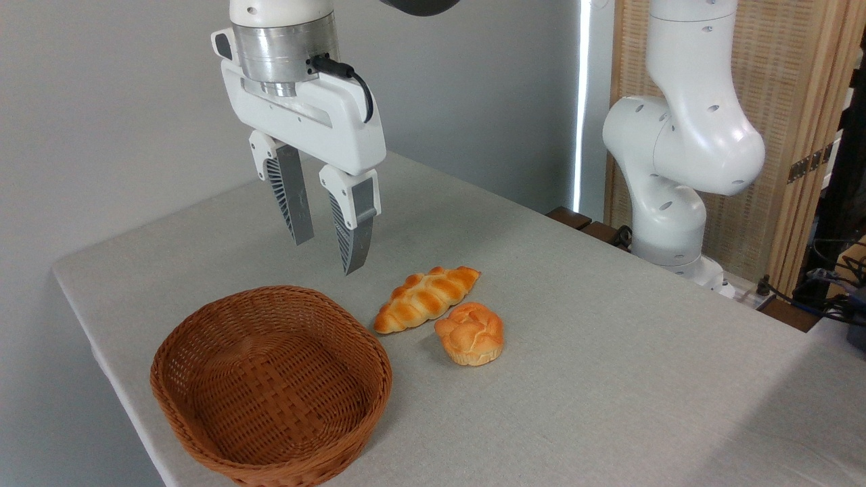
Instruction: Put bread into the basket
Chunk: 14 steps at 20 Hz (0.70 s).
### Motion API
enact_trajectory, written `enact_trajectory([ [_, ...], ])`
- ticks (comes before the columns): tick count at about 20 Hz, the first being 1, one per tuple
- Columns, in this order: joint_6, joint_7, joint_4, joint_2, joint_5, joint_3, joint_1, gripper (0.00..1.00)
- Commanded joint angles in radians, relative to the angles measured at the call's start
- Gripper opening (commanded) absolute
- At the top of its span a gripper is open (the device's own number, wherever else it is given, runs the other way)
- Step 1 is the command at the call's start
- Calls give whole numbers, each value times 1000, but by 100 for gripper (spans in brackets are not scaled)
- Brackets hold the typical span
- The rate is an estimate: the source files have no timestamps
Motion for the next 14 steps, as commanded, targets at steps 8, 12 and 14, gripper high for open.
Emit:
enact_trajectory([
  [8,9,13,-4,-11,-8,2,5,100],
  [12,6,13,-4,-11,-8,2,5,100],
  [14,3,13,-5,-11,-8,2,5,100],
])
